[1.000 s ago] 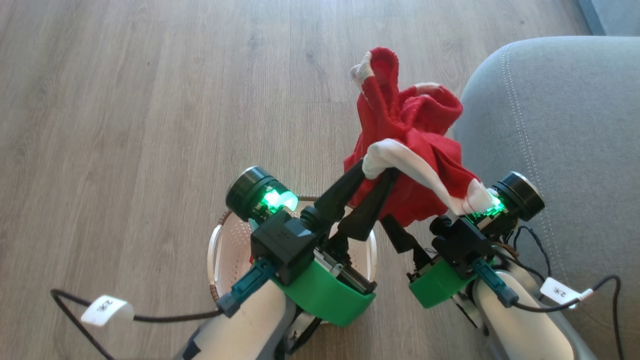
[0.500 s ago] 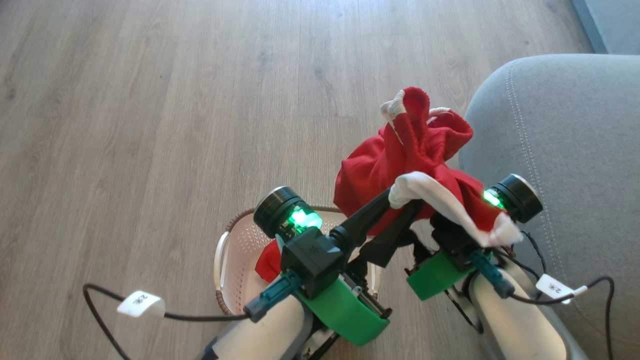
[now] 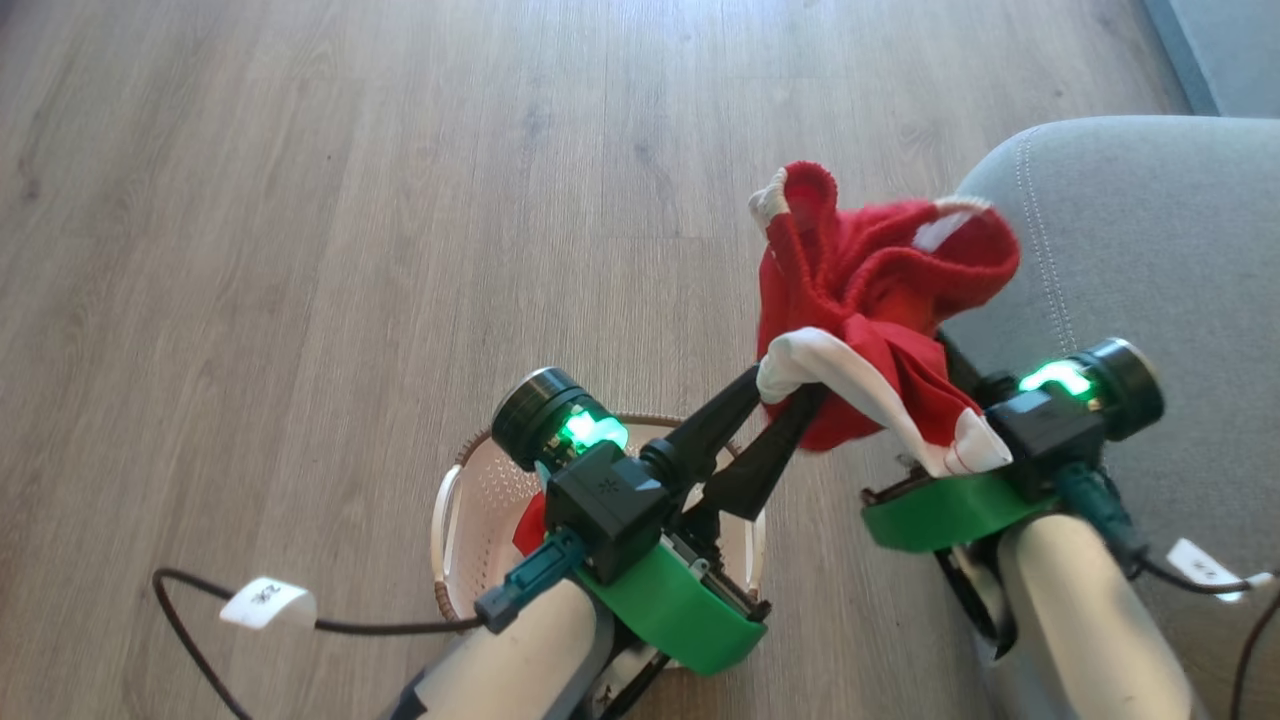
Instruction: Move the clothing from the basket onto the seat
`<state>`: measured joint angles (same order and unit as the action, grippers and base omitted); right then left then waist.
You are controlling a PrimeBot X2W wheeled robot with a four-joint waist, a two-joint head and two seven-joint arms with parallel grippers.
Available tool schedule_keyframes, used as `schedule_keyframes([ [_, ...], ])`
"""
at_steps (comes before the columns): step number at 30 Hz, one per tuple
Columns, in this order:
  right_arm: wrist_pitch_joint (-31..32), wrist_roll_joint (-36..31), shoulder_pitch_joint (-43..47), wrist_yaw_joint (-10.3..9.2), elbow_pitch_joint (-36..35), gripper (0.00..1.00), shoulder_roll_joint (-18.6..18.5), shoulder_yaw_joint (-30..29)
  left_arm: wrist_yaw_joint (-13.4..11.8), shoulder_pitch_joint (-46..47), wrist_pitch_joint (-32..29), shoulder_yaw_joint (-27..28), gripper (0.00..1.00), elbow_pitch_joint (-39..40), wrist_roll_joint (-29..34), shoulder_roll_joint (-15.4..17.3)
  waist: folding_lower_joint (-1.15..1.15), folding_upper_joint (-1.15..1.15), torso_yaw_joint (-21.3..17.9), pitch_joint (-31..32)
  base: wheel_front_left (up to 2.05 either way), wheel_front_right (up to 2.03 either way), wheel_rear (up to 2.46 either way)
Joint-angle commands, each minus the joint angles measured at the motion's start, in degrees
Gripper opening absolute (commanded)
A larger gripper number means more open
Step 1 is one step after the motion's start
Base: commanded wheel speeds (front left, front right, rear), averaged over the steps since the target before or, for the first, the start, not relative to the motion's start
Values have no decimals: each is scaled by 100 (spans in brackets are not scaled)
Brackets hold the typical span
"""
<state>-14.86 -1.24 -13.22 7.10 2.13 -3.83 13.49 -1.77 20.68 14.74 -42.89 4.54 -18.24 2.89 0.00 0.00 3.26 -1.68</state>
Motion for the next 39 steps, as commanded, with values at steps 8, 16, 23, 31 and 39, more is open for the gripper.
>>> schedule_keyframes([
  [8,-14,475,-87,39,-443,0,93,-169,-36,64,26,281,47,62,-52,-2,0,0,-10,-22,0,0,0],
  [16,-14,515,-67,39,-477,0,94,-286,-83,91,26,309,100,-152,90,-2,0,0,-29,-5,0,0,0],
  [23,-14,467,-97,39,-484,0,94,-430,-108,31,26,359,100,-550,332,-2,0,0,-61,34,0,0,0],
  [31,-14,320,-166,39,-285,0,95,-788,-34,-149,26,474,100,-946,344,-2,0,0,-93,76,0,0,0],
  [39,-14,168,-179,39,-335,0,34,-1182,47,-275,26,567,100,-1192,623,-2,0,0,-121,67,0,0,0],
])
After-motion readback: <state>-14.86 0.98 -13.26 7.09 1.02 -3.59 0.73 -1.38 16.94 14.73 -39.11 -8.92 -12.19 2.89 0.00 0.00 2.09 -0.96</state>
